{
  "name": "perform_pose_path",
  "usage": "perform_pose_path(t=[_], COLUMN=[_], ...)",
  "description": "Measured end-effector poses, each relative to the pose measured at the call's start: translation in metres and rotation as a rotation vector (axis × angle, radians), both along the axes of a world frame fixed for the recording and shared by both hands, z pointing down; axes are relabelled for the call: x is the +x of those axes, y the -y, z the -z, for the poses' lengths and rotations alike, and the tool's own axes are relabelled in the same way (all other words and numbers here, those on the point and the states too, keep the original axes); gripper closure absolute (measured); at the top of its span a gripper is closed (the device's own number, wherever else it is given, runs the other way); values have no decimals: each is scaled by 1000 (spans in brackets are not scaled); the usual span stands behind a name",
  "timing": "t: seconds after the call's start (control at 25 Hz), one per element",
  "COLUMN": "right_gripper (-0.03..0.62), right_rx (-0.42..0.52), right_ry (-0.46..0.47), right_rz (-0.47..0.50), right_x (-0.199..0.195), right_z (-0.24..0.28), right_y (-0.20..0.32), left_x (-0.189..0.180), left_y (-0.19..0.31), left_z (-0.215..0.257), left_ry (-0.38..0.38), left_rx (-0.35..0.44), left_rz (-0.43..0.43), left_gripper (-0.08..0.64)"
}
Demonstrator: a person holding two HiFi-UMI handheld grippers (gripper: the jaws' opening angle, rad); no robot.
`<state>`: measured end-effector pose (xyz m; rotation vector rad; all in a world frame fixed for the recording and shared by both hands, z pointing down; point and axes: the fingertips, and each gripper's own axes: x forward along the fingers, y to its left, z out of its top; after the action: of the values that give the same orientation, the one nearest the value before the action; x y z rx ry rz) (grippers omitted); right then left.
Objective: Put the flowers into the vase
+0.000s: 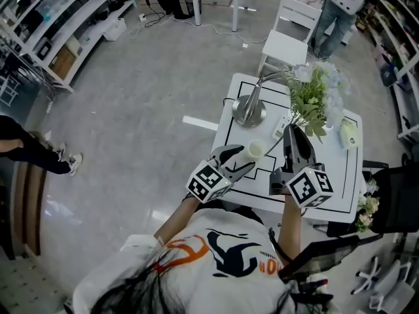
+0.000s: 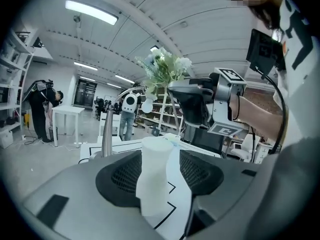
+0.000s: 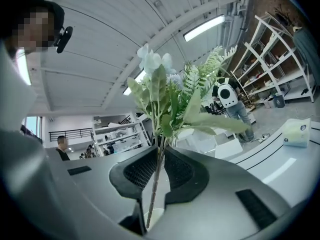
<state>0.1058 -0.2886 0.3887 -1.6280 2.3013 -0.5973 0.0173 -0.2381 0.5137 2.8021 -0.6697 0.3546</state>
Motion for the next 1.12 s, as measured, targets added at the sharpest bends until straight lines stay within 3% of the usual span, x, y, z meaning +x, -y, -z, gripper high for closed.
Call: perform_pose_path(t=[0.52,1.12], right_gripper=[535,534], right_rx=[51,-20], right_ry=[-107,-223], right_rz=[115,202], right_x=[-37,-54], right_z=[-23,-70], right_y=[12,4], left_x=[15,21], left_y=[11,17], left_z=[-18,-28], left_ry=[62,23], left_rx=[-20,-69], left_rz=[-20,10], left_gripper=[327,327])
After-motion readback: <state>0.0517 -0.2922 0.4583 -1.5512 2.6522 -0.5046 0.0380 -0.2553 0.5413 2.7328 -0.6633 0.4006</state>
